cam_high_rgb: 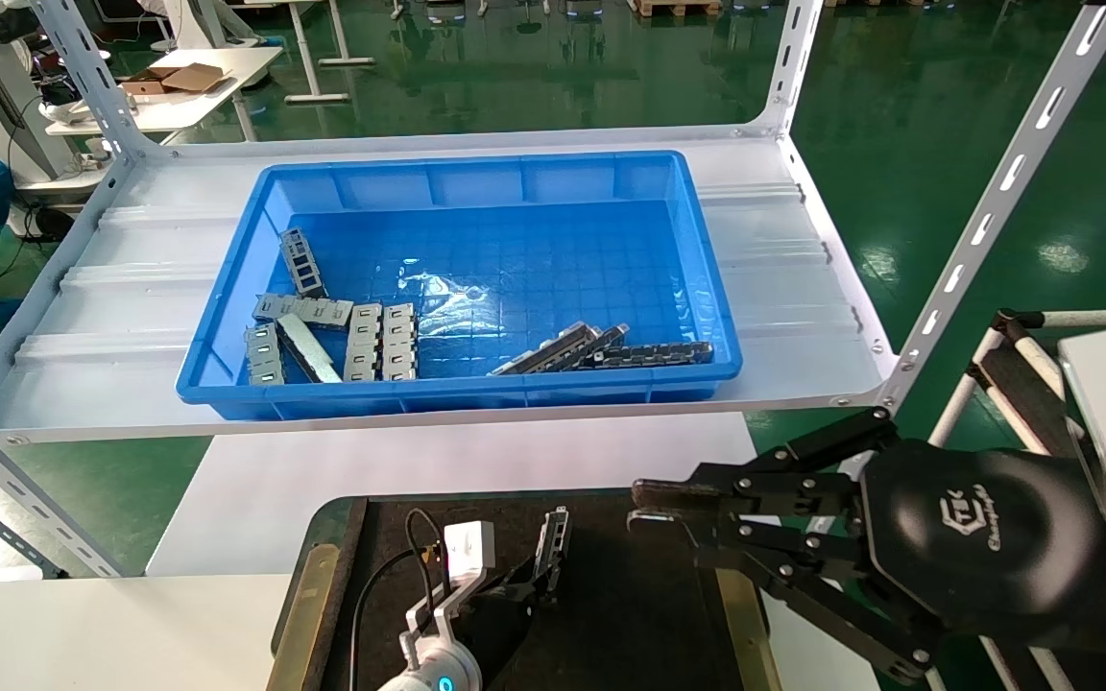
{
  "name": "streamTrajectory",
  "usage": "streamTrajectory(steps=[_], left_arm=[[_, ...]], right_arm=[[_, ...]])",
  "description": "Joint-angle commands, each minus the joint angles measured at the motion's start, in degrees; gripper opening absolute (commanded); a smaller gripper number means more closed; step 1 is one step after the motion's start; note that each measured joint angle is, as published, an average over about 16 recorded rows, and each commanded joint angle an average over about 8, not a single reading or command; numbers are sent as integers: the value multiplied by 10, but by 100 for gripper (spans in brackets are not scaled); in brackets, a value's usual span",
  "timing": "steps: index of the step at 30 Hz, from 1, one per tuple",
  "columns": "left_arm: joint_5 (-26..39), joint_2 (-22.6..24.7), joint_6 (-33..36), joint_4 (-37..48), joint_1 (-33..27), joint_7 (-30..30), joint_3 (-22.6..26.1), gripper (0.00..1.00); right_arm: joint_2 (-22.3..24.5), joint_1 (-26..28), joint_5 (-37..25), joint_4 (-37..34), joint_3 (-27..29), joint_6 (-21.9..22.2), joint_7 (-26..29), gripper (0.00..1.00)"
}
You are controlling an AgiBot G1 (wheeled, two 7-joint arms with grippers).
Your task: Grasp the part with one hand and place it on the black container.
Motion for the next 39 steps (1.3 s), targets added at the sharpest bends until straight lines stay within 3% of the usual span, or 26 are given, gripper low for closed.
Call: streamTrajectory(steps=[1,13,20,30,39], left_arm=[[-4,0,-5,-1,-1,-4,8,100],[9,-7,-14,-22,-19,-10,40,100],[43,-39,10,-55,-25,-4,40,100],[75,-142,128,-166,-28,13,12,100],[76,-219,254,-229,-26,97,-35,100]], right_arm=[[0,0,0,0,0,0,0,100],[0,0,0,0,0,0,0,100],[0,0,0,0,-1,0,0,100],[0,0,1,0,-1,0,0,100],[0,0,1,0,-1,1,-1,100]])
